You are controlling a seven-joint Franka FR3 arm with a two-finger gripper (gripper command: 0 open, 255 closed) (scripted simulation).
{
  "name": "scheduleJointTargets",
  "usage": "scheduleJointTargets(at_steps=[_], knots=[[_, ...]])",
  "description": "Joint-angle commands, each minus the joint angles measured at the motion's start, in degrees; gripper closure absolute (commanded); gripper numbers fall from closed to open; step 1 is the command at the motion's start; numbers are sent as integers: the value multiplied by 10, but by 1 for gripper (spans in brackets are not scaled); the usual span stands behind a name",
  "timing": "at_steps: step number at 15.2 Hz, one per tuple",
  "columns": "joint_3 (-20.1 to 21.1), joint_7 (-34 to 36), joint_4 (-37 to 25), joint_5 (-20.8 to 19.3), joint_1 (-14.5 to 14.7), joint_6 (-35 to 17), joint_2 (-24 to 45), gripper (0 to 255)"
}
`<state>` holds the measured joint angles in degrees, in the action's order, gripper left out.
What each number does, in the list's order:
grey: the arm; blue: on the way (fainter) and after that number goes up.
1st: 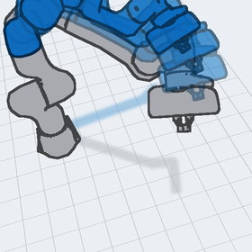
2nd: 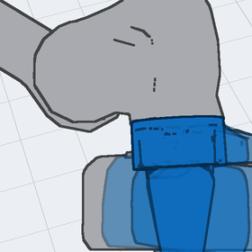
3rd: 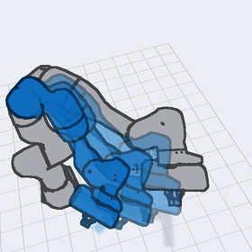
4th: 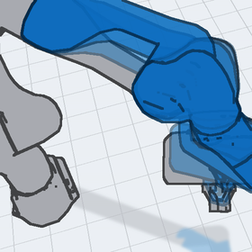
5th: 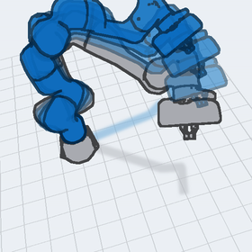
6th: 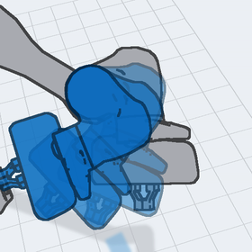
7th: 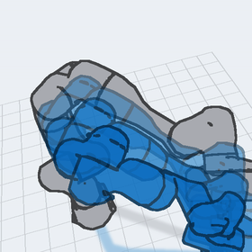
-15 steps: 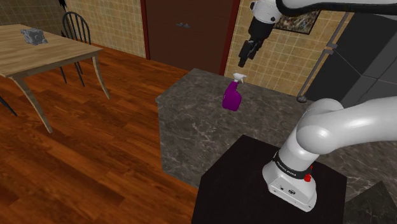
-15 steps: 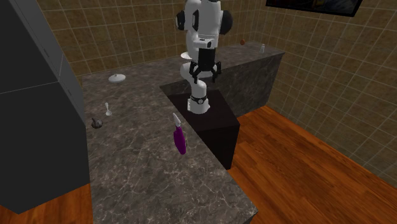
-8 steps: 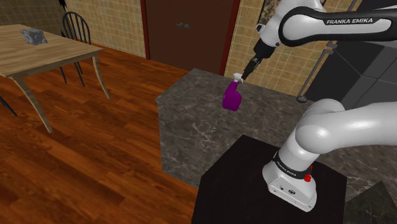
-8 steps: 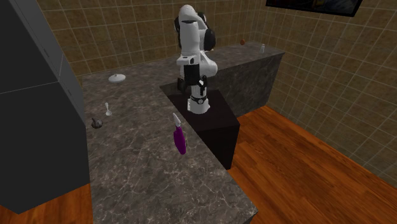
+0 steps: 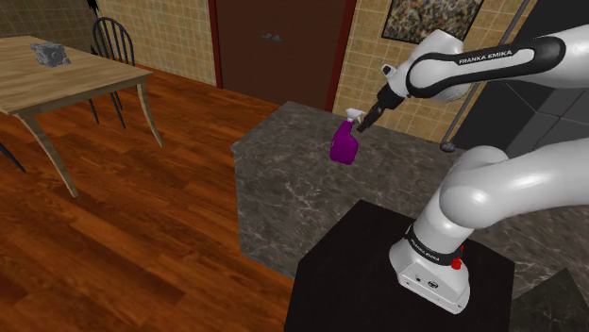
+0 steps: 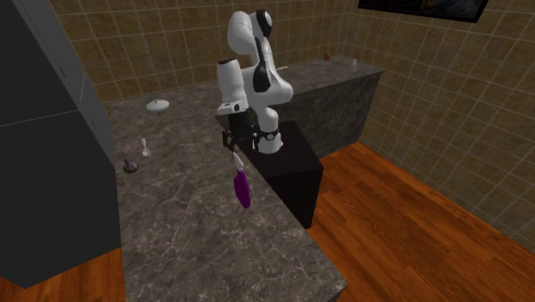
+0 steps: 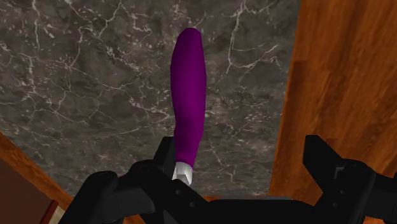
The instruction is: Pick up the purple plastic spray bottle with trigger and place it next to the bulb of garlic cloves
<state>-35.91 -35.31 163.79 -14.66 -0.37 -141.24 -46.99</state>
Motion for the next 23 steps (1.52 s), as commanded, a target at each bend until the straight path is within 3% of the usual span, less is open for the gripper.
scheduleJointTargets(at_steps=[1, 6, 13, 14, 21, 22, 23], knots=[[-63, -54, 4, 3, 24, -56, 30, 0], [-257, -193, -20, 46, 162, -167, 104, 0], [-347, -215, -25, 79, 276, -243, 155, 0], [-356, -217, -25, 82, 287, -249, 159, 0], [-356, -217, -25, 81, 287, -249, 159, 0], [-356, -217, -25, 81, 287, -249, 159, 255], [-356, -217, -25, 81, 287, -249, 159, 255]])
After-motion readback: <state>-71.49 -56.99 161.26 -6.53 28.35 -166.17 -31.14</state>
